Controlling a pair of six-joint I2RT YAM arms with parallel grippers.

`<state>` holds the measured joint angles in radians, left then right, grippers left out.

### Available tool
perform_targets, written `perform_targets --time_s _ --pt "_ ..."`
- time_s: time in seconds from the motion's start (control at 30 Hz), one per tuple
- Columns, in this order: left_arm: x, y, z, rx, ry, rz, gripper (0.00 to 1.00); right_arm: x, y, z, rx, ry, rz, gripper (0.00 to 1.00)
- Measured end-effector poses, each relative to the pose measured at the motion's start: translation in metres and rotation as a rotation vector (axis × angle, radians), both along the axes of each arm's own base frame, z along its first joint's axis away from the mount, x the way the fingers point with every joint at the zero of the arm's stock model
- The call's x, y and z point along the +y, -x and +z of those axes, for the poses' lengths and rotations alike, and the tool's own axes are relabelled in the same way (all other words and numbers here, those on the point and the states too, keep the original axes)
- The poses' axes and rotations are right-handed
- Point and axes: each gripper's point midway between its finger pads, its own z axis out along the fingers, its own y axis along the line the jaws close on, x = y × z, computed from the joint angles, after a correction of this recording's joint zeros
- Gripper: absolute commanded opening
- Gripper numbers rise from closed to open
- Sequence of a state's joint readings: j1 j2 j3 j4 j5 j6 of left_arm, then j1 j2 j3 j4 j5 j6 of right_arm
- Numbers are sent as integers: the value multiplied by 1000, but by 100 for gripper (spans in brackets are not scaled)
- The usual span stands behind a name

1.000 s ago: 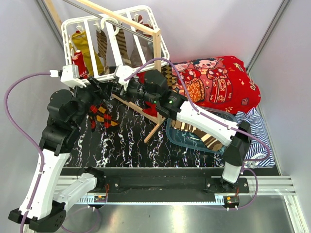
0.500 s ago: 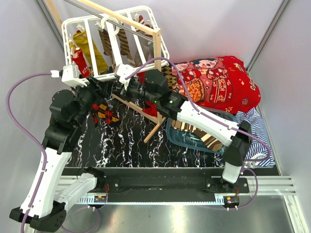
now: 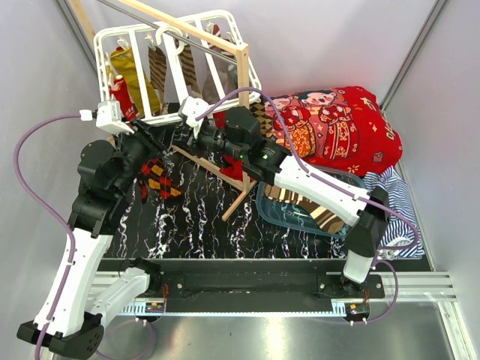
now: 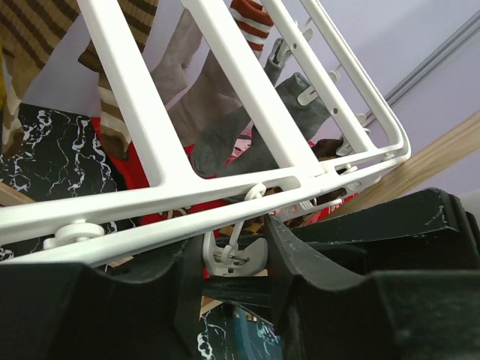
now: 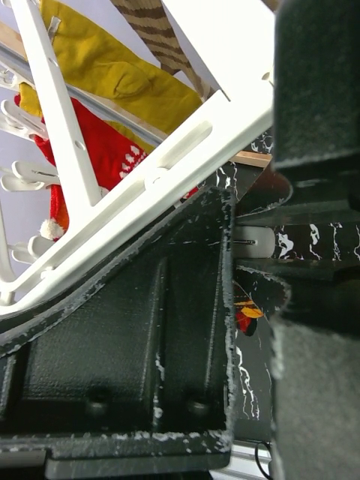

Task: Clip the socks to the hanger
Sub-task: Open the clamp at the hanger.

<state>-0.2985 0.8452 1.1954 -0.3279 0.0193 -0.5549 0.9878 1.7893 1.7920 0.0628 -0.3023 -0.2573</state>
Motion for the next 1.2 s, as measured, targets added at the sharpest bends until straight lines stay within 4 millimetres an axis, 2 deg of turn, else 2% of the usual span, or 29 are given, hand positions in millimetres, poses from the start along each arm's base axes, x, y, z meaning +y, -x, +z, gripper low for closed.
perform_targets --time_s 0.13,0.2,0.27,0.3,0.4,0.5,0.67,0.83,0.9,1.07,1.2 --pt "0 0 2 -6 6 -4 15 -1 0 1 3 -3 0 1" --pt "-1 0 3 -9 8 -5 12 -3 1 2 3 -4 -1 9" --pt "-2 1 4 -14 8 -12 11 -4 1 3 7 -5 -2 25" --pt "-2 1 4 -15 8 -14 11 -5 2 3 9 -6 -3 40" --pt "-1 0 6 -22 5 -8 10 -6 6 2 24 -6 10 59" --pt "2 -1 6 -24 2 2 11 -9 14 -3 38 4 28 71" --pt "3 -3 4 -22 -9 10 12 -30 29 -11 66 29 26 76" --pt "5 -4 4 -26 -24 17 13 -70 48 -24 107 83 -18 76" --pt "5 -4 5 -26 -27 18 13 -90 54 -36 135 118 -52 76" --pt "6 -3 8 -33 -30 18 13 -141 57 -78 249 223 -165 75" --pt "6 -3 7 -31 -31 18 13 -197 37 -127 369 328 -333 72"
